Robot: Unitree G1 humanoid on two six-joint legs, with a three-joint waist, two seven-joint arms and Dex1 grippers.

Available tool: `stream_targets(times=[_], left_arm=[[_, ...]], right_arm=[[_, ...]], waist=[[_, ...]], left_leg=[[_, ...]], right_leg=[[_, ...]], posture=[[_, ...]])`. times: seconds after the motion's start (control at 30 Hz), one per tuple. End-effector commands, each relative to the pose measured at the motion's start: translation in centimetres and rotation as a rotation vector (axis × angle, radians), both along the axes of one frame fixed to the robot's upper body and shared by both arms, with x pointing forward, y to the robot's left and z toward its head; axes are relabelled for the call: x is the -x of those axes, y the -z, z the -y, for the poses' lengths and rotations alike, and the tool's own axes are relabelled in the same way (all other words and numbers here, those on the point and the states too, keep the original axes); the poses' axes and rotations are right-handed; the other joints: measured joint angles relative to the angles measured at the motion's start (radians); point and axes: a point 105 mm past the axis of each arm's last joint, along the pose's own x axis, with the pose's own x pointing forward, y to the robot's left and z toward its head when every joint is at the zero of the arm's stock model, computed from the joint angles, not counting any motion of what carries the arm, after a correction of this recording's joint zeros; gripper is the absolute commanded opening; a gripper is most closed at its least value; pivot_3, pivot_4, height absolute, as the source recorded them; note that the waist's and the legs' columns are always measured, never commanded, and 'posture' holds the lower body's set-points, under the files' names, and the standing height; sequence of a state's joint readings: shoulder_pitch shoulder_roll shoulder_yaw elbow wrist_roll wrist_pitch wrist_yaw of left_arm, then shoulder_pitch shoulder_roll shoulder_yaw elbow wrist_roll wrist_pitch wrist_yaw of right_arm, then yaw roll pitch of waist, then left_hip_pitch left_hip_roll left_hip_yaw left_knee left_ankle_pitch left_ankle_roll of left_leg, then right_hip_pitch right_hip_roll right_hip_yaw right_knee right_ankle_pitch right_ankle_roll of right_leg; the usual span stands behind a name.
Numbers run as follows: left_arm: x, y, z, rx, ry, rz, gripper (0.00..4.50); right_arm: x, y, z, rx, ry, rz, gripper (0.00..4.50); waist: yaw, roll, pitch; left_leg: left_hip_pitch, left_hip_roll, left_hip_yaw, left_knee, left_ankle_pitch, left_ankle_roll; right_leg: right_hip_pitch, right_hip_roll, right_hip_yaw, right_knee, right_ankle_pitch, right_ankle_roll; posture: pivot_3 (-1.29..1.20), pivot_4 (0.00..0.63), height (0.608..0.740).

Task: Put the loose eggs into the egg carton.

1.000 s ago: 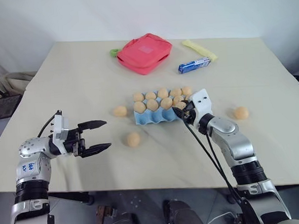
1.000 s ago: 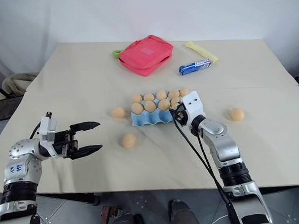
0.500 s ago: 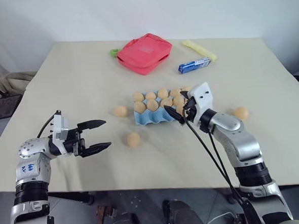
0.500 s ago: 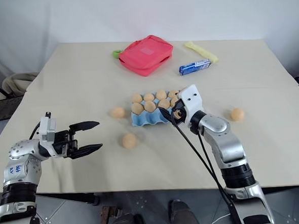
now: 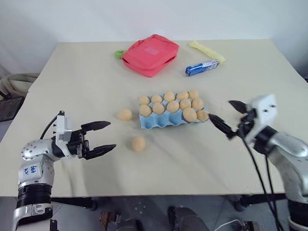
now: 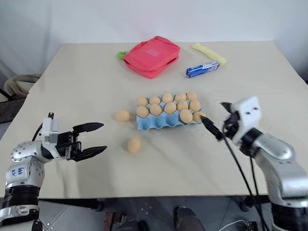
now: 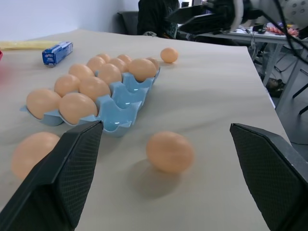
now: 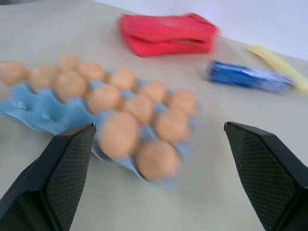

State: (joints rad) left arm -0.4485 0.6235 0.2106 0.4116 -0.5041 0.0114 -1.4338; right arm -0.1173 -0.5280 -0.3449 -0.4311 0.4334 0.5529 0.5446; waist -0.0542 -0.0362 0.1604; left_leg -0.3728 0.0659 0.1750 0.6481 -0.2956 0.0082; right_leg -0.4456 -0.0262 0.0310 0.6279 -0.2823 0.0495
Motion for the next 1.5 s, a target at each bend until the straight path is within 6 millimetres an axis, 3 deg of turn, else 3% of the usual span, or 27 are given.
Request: stream_targets(times=[0.03, 0.2, 0.47, 0.8, 0.87, 1.1, 1.23, 1.5], left_arm=[[-0.2, -0.8, 0.1, 0.012, 0.01, 0.035, 4.5], [-0.4, -0.8, 0.1, 0.009, 0.023, 0.028, 4.5], [-1.1, -1.1, 0.3, 0.008, 0.038, 0.029, 4.5], [-1.6, -1.3, 0.5, 0.012, 0.052, 0.038, 4.5], [-1.6, -1.3, 0.6, 0.014, 0.052, 0.042, 4.5], [-1.1, -1.3, 0.6, 0.022, 0.054, 0.05, 4.5], [-0.6, -1.4, 0.6, 0.024, 0.051, 0.061, 4.5], [0.4, -1.0, 0.1, 0.034, -0.003, 0.068, 4.5]], right_arm=[[2.1, -1.6, 2.6, 0.031, 0.045, 0.061, 4.47], [4.9, -1.2, 6.1, 0.066, 0.138, 0.058, 4.47], [9.1, 0.2, 9.8, 0.1, 0.265, 0.042, 4.47], [9.8, 1.3, 11.0, 0.095, 0.326, 0.026, 4.47], [8.8, 1.5, 11.2, 0.078, 0.332, 0.016, 4.47], [1.5, 2.6, 11.7, 0.016, 0.417, -0.01, 4.47], [-2.3, 2.5, 10.9, -0.008, 0.416, 0.008, 4.47], [-6.7, 4.1, 9.4, -0.014, 0.405, -0.045, 4.47]], waist=[[0.0, 0.0, 0.0], [0.0, 0.0, 0.0], [0.001, 0.0, 0.0], [-0.001, 0.0, 0.0], [-0.002, 0.0, 0.0], [-0.014, 0.001, 0.001], [-0.013, 0.003, 0.002], [-0.004, 0.004, 0.002]], left_leg=[[0.0, 0.0, 0.0, 0.0, 0.0, 0.001], [0.002, 0.0, 0.0, 0.0, 0.0, 0.001], [0.002, -0.001, 0.0, 0.0, 0.0, 0.002], [0.003, -0.001, 0.0, 0.0, 0.0, 0.002], [0.002, -0.001, 0.0, 0.0, 0.0, 0.002], [0.003, -0.002, 0.001, 0.001, 0.002, 0.003], [0.002, -0.001, -0.001, -0.001, 0.002, 0.001], [0.002, 0.0, 0.0, -0.001, 0.003, -0.004]], right_leg=[[0.0, 0.0, 0.0, 0.0, 0.0, 0.0], [0.001, 0.0, 0.0, 0.001, 0.0, 0.001], [0.002, 0.0, 0.0, 0.0, 0.001, 0.001], [0.002, 0.0, 0.001, 0.0, 0.001, 0.001], [0.002, 0.0, 0.001, 0.0, 0.001, 0.001], [0.002, -0.001, 0.002, 0.0, 0.0, -0.002], [0.001, 0.0, 0.001, 0.001, 0.001, -0.001], [0.001, 0.001, 0.001, 0.001, 0.0, 0.001]], posture=[[0.0, 0.15, 0.74], [0.0, 0.15, 0.74], [0.0, 0.15, 0.74], [0.0, 0.15, 0.74], [0.0, 0.15, 0.74], [0.0, 0.15, 0.74], [0.0, 0.15, 0.74], [0.0, 0.15, 0.74]])
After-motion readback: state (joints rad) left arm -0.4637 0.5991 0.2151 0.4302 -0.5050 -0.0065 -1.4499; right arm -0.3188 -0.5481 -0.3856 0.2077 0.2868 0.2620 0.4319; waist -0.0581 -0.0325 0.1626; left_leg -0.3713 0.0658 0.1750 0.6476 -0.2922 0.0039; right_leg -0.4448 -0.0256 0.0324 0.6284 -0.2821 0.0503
